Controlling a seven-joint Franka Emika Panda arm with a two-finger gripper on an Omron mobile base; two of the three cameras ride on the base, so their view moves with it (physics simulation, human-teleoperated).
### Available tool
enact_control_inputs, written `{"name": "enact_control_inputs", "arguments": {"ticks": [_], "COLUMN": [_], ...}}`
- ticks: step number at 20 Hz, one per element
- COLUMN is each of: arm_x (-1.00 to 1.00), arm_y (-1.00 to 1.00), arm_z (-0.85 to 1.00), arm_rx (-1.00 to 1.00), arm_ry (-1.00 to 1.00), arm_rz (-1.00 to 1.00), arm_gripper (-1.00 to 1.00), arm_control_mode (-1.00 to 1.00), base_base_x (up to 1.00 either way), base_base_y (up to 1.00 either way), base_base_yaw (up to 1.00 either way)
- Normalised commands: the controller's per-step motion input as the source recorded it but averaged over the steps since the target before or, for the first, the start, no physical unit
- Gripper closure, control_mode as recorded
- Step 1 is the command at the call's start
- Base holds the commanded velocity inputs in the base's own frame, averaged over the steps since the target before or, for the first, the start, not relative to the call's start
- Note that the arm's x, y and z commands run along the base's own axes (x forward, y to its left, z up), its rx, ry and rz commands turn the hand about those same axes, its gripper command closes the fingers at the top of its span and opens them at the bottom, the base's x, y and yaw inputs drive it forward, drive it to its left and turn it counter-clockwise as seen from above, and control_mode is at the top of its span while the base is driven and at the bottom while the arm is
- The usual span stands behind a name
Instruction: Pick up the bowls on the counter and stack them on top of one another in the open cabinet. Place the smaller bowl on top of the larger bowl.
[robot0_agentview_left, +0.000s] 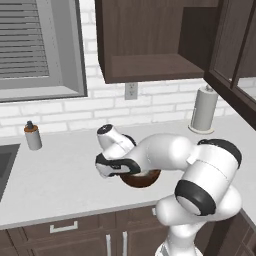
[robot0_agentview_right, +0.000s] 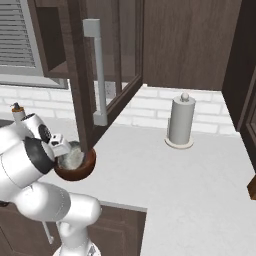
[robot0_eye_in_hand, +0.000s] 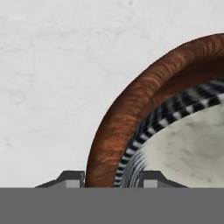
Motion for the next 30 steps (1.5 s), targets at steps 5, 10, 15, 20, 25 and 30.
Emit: {"name": "enact_control_inputs", "arguments": {"ticks": [5,10,15,20,25,30], "arm_x": [-0.30,-0.17,0.00,0.00,0.00,0.01], "arm_y": [-0.30,-0.49,-0.16,-0.06,-0.08,0.00], "arm_z": [0.39,1.00,1.00,1.00,1.00,1.00], "arm_rx": [-0.03,0.00,-0.03,-0.03,-0.03,-0.06], "arm_ry": [-0.14,-0.35,-0.44,-0.37,-0.32,-0.24], "arm_rz": [0.00,0.01,0.06,0.08,0.09,0.07], "arm_gripper": [1.00,1.00,1.00,1.00,1.00,1.00], "arm_control_mode": [-1.00,-1.00,-1.00,-1.00,-1.00,-1.00], "base_base_x": [0.00,0.00,0.00,0.00,0.00,0.00], "base_base_y": [0.00,0.00,0.00,0.00,0.00,0.00], "base_base_yaw": [0.00,0.00,0.00,0.00,0.00,0.00]}}
